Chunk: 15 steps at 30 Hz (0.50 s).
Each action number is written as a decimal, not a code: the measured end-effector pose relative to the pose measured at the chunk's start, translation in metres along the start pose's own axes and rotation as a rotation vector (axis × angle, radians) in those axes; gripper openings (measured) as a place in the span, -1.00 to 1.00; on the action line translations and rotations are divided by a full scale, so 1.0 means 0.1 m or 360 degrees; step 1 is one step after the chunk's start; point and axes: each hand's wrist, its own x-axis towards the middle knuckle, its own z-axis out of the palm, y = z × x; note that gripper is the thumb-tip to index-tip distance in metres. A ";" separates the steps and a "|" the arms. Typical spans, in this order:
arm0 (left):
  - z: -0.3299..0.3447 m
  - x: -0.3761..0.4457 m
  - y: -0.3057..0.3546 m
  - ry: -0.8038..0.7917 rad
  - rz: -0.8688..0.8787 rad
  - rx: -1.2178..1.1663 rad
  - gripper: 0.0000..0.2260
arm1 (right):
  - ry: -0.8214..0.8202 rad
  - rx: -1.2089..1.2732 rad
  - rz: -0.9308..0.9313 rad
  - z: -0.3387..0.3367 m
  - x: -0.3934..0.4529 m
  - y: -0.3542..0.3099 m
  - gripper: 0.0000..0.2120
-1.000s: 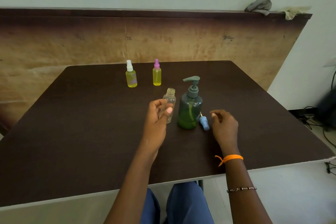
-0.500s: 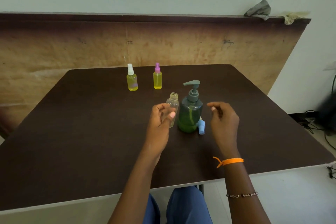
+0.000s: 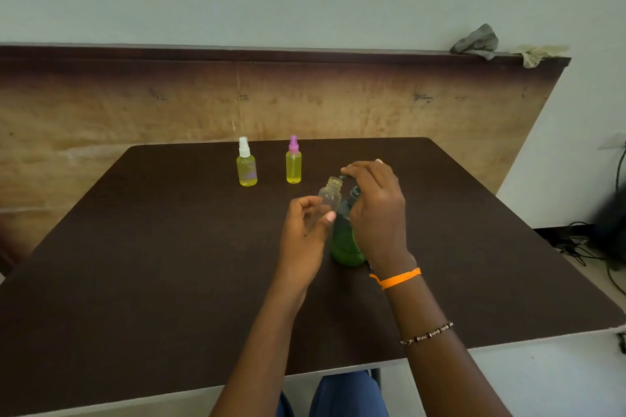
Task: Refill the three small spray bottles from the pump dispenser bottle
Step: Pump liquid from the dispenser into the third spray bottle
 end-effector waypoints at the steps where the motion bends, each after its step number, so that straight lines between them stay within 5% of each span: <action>1: 0.00 0.01 0.01 0.0009 0.0001 0.0004 -0.79 | 0.0011 0.0003 -0.0009 0.02 -0.01 0.01 -0.58; 15: -0.05 0.05 0.04 0.0040 0.0005 0.0022 -0.77 | 0.0128 -0.0108 -0.0123 0.04 -0.03 0.02 -0.72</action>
